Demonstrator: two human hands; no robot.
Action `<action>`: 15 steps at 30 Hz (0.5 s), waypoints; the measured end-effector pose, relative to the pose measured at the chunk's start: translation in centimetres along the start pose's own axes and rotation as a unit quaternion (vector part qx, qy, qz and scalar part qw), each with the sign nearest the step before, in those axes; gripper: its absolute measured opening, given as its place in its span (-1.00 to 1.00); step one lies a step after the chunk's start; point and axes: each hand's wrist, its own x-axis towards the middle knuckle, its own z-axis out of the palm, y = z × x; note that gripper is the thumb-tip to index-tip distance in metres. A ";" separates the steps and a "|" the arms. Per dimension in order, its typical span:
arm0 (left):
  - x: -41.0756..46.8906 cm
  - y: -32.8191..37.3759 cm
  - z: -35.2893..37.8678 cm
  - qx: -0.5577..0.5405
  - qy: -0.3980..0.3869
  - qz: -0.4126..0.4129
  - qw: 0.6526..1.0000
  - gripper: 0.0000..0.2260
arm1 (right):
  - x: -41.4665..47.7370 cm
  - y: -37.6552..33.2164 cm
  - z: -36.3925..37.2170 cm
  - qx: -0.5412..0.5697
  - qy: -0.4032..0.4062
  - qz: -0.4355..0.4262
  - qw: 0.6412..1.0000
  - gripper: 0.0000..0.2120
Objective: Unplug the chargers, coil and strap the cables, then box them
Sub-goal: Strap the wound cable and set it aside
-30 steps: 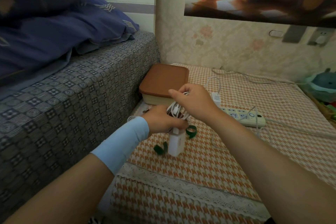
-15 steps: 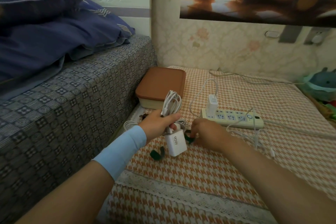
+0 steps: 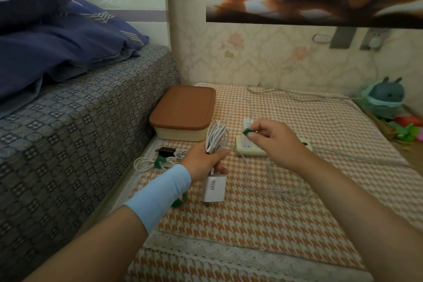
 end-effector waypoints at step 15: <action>1.4 1.0 4.1 -0.117 0.009 0.047 0.992 -0.83 | -1.7 0.9 -0.5 0.259 -0.109 0.136 0.950 -0.84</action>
